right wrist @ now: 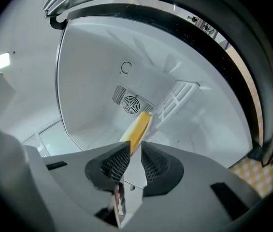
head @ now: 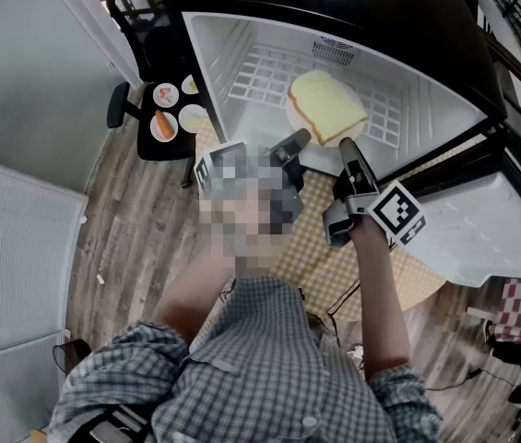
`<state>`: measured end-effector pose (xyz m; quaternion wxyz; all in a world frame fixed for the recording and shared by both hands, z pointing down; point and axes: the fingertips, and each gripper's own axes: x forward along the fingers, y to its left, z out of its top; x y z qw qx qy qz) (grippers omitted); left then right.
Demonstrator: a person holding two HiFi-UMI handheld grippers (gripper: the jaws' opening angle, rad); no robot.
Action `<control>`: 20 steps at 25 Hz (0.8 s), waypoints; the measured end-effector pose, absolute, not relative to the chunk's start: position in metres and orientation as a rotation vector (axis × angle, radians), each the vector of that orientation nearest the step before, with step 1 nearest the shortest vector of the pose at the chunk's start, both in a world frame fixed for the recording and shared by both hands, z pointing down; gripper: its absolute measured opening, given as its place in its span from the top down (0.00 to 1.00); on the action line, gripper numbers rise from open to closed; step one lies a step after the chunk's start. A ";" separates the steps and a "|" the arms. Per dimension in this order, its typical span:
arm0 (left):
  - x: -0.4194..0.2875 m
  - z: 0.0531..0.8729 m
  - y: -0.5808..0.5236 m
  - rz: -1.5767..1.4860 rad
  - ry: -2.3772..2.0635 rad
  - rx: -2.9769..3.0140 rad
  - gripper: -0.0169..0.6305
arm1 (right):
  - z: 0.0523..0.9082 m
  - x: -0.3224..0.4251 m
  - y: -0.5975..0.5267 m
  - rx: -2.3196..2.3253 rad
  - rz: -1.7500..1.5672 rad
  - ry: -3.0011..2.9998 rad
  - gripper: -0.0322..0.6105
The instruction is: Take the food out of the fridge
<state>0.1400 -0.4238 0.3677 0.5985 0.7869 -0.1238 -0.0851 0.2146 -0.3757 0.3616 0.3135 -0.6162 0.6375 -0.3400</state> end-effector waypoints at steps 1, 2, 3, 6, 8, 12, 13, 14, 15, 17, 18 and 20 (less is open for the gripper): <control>0.139 0.368 -0.424 -0.198 -0.289 1.829 0.93 | 0.362 0.213 -0.376 -1.620 -0.900 1.680 0.85; 0.138 0.367 -0.424 -0.201 -0.291 1.831 0.93 | 0.361 0.212 -0.375 -1.615 -0.900 1.681 0.85; 0.137 0.367 -0.423 -0.204 -0.293 1.833 0.93 | 0.361 0.212 -0.375 -1.616 -0.903 1.680 0.85; 0.133 0.366 -0.421 -0.214 -0.300 1.840 0.93 | 0.365 0.210 -0.370 -1.641 -0.920 1.679 0.85; 0.130 0.366 -0.419 -0.219 -0.305 1.850 0.93 | 0.364 0.206 -0.368 -1.637 -0.912 1.699 0.85; 0.126 0.368 -0.412 -0.218 -0.320 1.875 0.93 | 0.365 0.200 -0.364 -1.601 -0.913 1.714 0.85; 0.126 0.368 -0.411 -0.217 -0.324 1.882 0.93 | 0.366 0.200 -0.364 -1.601 -0.920 1.711 0.85; 0.126 0.368 -0.410 -0.215 -0.329 1.889 0.93 | 0.366 0.200 -0.363 -1.602 -0.923 1.713 0.85; 0.125 0.368 -0.408 -0.214 -0.334 1.896 0.93 | 0.367 0.200 -0.361 -1.600 -0.925 1.717 0.85; 0.121 0.368 -0.400 -0.214 -0.344 1.908 0.93 | 0.369 0.196 -0.354 -1.594 -0.928 1.729 0.85; 0.118 0.369 -0.396 -0.215 -0.348 1.912 0.93 | 0.370 0.193 -0.349 -1.592 -0.929 1.734 0.85; 0.115 0.370 -0.387 -0.220 -0.357 1.914 0.93 | 0.373 0.191 -0.340 -1.606 -0.935 1.743 0.85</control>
